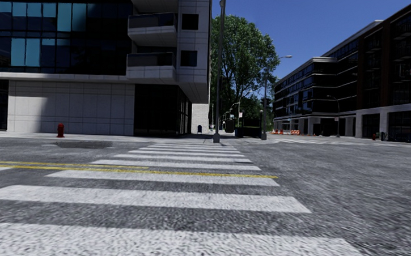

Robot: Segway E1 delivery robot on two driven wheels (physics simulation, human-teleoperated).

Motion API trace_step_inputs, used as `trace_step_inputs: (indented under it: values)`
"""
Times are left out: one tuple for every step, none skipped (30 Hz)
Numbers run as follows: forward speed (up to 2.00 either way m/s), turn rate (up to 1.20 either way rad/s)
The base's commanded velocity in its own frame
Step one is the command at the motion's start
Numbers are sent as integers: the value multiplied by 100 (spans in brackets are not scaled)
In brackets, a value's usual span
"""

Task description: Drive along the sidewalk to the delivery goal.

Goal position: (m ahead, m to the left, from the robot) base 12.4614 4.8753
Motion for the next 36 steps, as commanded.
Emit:
trace_step_inputs:
  values:
    - [170,0]
    - [170,0]
    - [170,0]
    - [170,0]
    - [170,0]
    - [170,0]
    - [171,0]
    - [171,0]
    - [171,0]
    - [171,0]
    - [171,0]
    - [171,0]
    - [171,0]
    - [171,0]
    - [171,0]
    - [171,0]
    - [171,0]
    - [171,0]
    - [171,0]
    - [172,0]
    - [173,0]
    - [174,0]
    - [174,0]
    - [175,0]
    - [176,0]
    - [176,0]
    - [176,0]
    - [176,0]
    - [176,0]
    - [176,0]
    - [176,0]
    - [176,0]
    - [176,0]
    - [176,0]
    - [176,0]
    - [177,0]
